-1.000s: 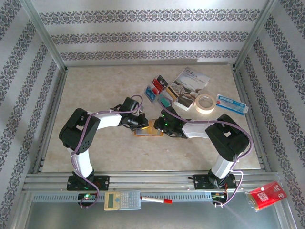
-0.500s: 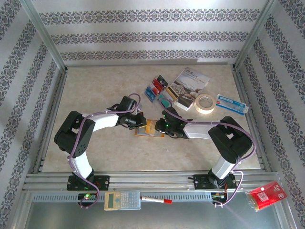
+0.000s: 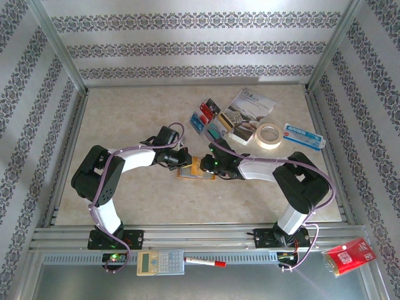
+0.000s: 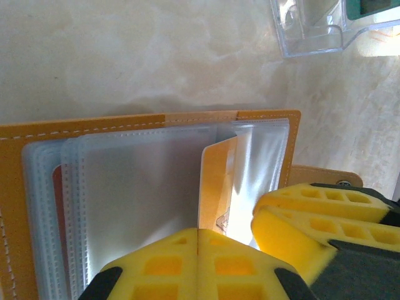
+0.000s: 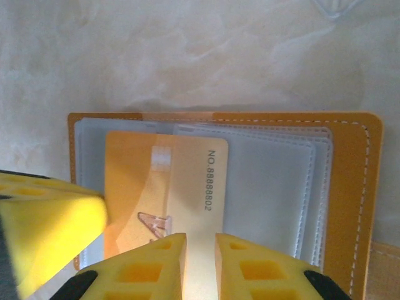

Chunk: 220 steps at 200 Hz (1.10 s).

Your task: Take the credit cards out of the card holder

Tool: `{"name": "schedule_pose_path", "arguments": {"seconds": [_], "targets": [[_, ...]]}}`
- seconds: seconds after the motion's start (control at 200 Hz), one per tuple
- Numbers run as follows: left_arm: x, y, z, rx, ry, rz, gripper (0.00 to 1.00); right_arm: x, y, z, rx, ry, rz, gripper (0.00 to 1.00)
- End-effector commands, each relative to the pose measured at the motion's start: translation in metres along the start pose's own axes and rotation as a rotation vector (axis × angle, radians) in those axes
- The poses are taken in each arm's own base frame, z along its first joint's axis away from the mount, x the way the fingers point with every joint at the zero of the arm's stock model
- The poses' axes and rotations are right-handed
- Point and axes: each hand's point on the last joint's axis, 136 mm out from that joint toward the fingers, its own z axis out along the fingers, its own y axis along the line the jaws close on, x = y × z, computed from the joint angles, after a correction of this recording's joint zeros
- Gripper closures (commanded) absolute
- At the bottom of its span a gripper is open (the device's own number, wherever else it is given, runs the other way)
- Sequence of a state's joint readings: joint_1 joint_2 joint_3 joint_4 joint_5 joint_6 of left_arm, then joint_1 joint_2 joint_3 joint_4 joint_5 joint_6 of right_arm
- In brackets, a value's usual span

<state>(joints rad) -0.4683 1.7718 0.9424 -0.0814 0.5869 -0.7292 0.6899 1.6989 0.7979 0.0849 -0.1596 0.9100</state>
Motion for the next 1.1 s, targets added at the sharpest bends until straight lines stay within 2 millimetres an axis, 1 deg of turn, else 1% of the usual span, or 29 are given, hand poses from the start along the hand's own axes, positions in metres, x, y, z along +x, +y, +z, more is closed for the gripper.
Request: {"name": "schedule_pose_path", "arguments": {"seconds": [0.0,0.14,0.21,0.405,0.53,0.649,0.789,0.864,0.964,1.094], "targets": [[0.002,0.01,0.001,-0.013,0.009,-0.004,0.96,0.009,-0.004,0.011,0.022,0.045,-0.002,0.78],[0.003,0.008,0.003,0.005,0.018,0.0,0.91,0.016,0.001,0.021,-0.012,0.092,0.001,0.78],[0.006,0.003,0.005,0.035,0.042,0.0,0.88,0.02,0.002,0.024,-0.018,0.107,-0.002,0.78],[0.006,-0.003,0.005,0.068,0.054,0.009,0.82,0.021,-0.003,0.024,-0.002,0.099,0.005,0.78],[0.004,-0.005,0.003,0.064,0.048,0.017,0.85,0.02,-0.006,0.022,0.009,0.088,0.007,0.78],[-0.001,0.001,-0.003,0.023,0.019,0.02,0.92,0.017,-0.009,0.018,0.016,0.07,0.01,0.78],[-0.008,0.008,-0.022,-0.037,-0.027,0.026,0.94,0.008,-0.013,0.008,0.013,0.033,0.017,0.78],[-0.011,0.008,-0.036,-0.06,-0.049,0.044,0.94,-0.001,-0.007,0.0,-0.025,-0.003,0.017,0.78],[-0.013,0.004,-0.056,-0.083,-0.089,0.076,0.94,-0.014,0.011,-0.017,-0.108,-0.057,-0.006,0.75],[-0.02,-0.012,-0.079,-0.073,-0.152,0.117,0.94,-0.031,0.037,-0.046,-0.218,-0.137,-0.03,0.67]]}}
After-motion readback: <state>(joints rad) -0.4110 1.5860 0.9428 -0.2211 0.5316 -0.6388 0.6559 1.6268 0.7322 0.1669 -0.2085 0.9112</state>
